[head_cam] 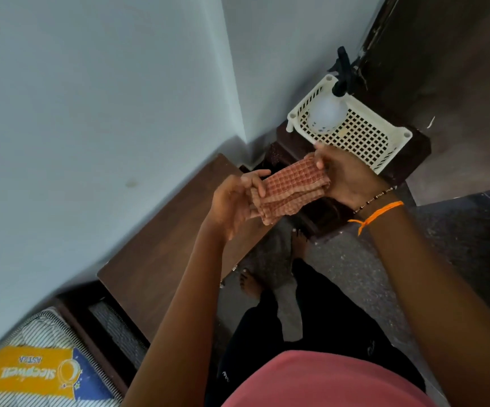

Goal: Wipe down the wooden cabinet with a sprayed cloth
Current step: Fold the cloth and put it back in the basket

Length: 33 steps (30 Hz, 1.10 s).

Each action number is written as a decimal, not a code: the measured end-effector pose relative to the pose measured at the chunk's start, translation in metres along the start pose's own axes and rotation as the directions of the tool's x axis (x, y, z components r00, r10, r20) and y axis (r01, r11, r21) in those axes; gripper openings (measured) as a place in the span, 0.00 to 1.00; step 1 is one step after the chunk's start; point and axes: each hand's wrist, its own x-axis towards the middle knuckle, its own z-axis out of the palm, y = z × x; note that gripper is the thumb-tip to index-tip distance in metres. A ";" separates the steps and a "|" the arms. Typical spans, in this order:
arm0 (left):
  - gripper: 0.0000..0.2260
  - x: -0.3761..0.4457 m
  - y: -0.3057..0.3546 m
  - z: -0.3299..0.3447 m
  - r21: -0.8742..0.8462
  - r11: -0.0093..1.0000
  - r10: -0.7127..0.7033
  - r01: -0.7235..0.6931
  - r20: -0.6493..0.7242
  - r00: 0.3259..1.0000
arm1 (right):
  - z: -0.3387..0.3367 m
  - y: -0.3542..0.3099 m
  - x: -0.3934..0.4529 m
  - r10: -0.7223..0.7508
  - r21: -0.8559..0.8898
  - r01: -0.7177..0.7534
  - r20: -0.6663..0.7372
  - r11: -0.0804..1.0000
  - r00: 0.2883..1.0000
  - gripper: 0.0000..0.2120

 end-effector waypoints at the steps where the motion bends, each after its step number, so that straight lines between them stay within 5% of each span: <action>1: 0.11 0.007 0.000 0.005 0.077 0.997 -0.005 0.007 -0.024 1.000 | -0.004 -0.002 0.004 -0.015 -0.129 0.008 -0.054 0.992 0.998 0.12; 4: 0.04 0.040 -0.003 0.022 0.236 0.972 0.009 0.011 -0.083 0.997 | -0.029 -0.008 0.017 -0.068 -0.302 0.001 -0.214 0.953 0.974 0.13; 8: 0.24 0.095 -0.015 0.051 0.217 0.970 -0.064 0.107 -0.194 0.979 | -0.086 -0.015 0.034 0.027 -0.175 -0.112 -0.430 0.978 0.902 0.19; 12: 0.11 0.147 -0.034 0.095 0.050 0.962 -0.237 0.267 -0.326 0.915 | -0.142 -0.020 0.050 -0.104 -0.436 -0.233 -0.623 0.869 0.776 0.17; 14: 0.13 0.174 -0.047 0.115 0.061 0.968 -0.204 0.242 -0.370 0.907 | -0.168 -0.025 0.060 -0.219 -0.532 -0.208 -0.629 0.821 0.746 0.16; 18: 0.15 0.225 -0.058 0.133 0.344 0.934 0.044 0.096 -0.377 0.925 | -0.204 -0.035 0.078 -0.450 -0.690 -0.118 -0.582 0.714 0.678 0.16; 21: 0.15 0.254 -0.059 0.136 0.470 0.878 0.111 0.087 -0.378 0.919 | -0.220 -0.040 0.099 -0.505 -0.799 -0.119 -0.480 0.590 0.717 0.10; 26: 0.08 0.283 -0.064 0.130 0.549 0.828 0.088 0.114 -0.327 0.941 | -0.237 -0.045 0.130 -0.516 -0.831 -0.081 -0.414 0.550 0.750 0.10; 30: 0.20 0.280 -0.066 0.136 0.792 0.569 -0.059 0.221 -0.228 0.972 | -0.248 -0.033 0.139 -0.346 -0.870 -0.197 -0.374 0.452 0.860 0.14; 33: 0.23 0.273 -0.064 0.142 0.807 0.554 -0.024 0.206 -0.231 0.973 | -0.243 -0.030 0.133 -0.334 -0.861 -0.213 -0.391 0.461 0.858 0.19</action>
